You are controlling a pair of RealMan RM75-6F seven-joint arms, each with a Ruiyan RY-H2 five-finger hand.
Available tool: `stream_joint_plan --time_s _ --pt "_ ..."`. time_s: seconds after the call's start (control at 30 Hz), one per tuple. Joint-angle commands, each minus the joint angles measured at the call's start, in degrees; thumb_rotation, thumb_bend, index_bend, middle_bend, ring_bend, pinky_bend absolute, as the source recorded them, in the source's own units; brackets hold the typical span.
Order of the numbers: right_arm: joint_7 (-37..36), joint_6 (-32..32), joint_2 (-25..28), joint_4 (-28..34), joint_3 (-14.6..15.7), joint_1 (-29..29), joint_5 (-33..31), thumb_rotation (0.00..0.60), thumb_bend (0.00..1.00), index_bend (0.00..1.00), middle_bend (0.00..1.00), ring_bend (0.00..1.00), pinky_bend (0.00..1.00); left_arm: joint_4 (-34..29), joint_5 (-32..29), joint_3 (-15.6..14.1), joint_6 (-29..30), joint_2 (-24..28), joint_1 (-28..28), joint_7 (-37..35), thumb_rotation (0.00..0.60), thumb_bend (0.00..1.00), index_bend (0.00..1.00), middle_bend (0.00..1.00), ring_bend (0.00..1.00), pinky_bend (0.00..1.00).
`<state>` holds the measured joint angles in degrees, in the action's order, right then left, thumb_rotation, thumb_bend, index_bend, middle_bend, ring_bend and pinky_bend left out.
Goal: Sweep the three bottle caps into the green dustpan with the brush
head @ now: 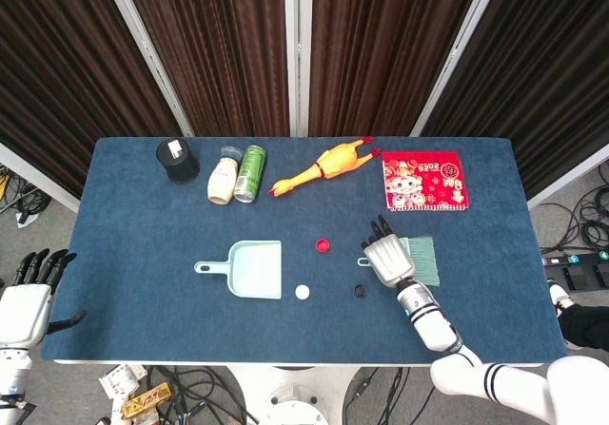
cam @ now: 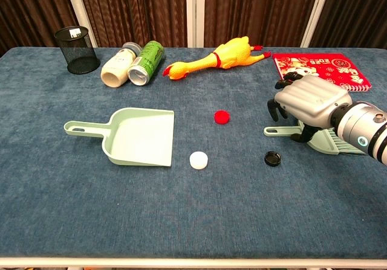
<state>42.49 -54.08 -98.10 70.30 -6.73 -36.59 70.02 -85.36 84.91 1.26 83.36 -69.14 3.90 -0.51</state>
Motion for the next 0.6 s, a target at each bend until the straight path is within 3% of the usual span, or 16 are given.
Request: stream_joint_plan --time_s 0.03,0.6 --pt "-1.0 0.2 -0.2 -0.4 0.2 0.0 -0.4 0.600 0.17 0.43 0.44 0.11 0.04 0.1 -0.1 -0.1 -0.1 0.0 0.0 0.0 0.600 0.12 0.13 0.10 0.04 0.06" --pt "-4.7 0.9 -0.7 -1.0 1.4 0.1 -1.6 0.600 0.23 0.49 0.50 0.16 0.06 0.5 -0.1 0.0 -0.1 -0.1 0.1 -0.3 0.600 0.12 0.13 0.10 0.03 0.06"
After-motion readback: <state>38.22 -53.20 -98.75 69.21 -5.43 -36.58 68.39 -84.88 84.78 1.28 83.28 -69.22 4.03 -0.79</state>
